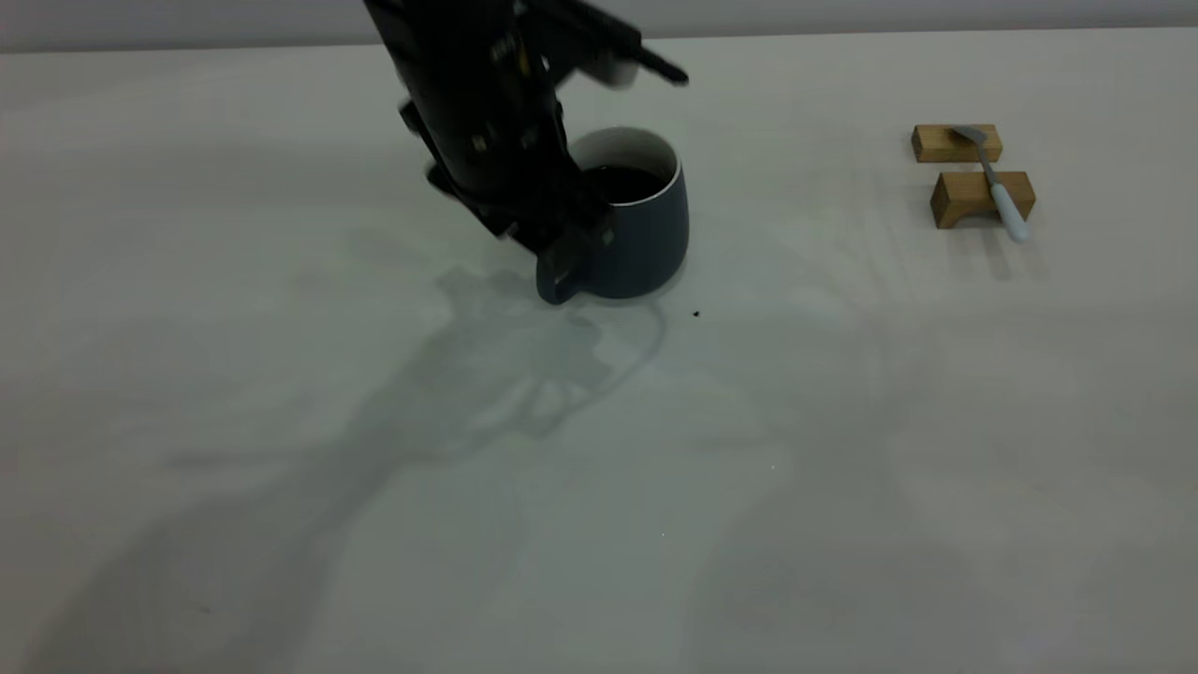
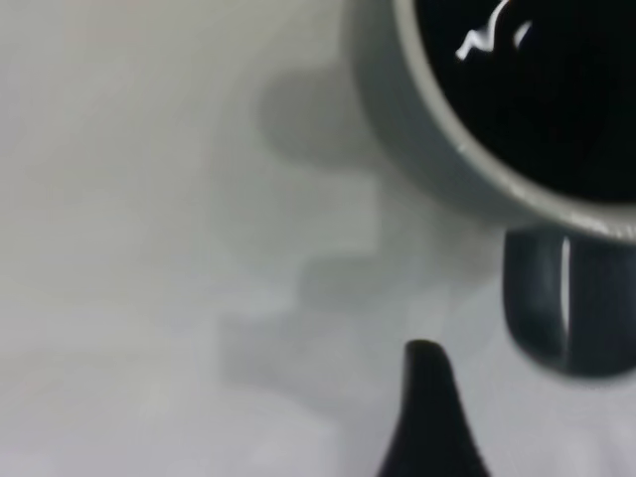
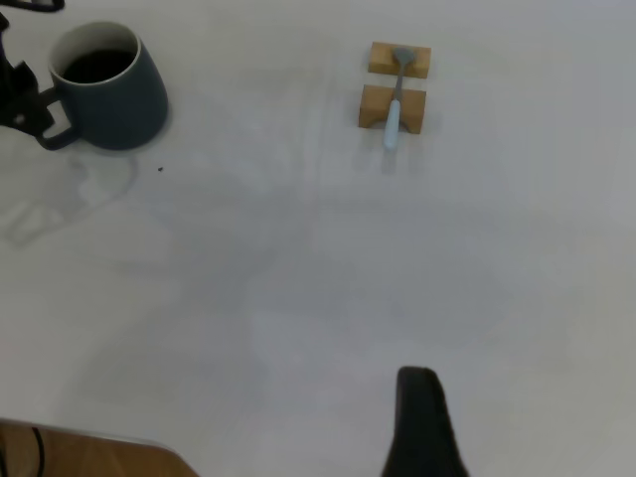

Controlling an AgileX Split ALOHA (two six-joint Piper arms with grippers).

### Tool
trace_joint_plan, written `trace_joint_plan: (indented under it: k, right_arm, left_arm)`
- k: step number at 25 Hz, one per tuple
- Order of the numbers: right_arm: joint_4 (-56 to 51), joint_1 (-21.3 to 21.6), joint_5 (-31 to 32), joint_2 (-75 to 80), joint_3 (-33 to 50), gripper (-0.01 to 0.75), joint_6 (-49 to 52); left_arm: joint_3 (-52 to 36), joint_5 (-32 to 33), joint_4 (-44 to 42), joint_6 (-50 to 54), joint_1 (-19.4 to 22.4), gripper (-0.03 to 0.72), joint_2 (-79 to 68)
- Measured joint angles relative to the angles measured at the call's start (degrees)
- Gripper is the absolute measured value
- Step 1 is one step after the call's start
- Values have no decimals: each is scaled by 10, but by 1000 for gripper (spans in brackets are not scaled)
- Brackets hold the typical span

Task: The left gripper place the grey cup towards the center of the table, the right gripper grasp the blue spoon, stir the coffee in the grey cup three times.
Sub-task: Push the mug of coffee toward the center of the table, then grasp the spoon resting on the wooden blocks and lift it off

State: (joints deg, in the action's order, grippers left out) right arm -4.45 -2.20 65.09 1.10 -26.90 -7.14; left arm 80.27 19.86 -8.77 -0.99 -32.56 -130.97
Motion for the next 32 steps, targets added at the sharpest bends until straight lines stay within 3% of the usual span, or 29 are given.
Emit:
trace_joint_plan:
  k: [6, 14, 18, 24, 28, 32]
  right_arm:
    - [0, 0, 0, 0, 0, 578, 0]
    - [0, 0, 0, 0, 0, 578, 0]
    - [0, 0, 0, 0, 0, 578, 0]
    - [0, 0, 0, 0, 0, 578, 0]
    - [0, 0, 0, 0, 0, 578, 0]
    - [0, 0, 0, 0, 0, 578, 0]
  left_arm:
    - [8, 130, -62, 36, 2, 634, 111]
    - [8, 381, -102, 44, 3, 507, 242]
    - [8, 470, -102, 43, 3, 450, 289]
    - [8, 470, -87, 47, 3, 387, 354]
    - [3, 470, -29, 46, 3, 363, 400]
    - [-84, 470, 47, 26, 4, 355, 476]
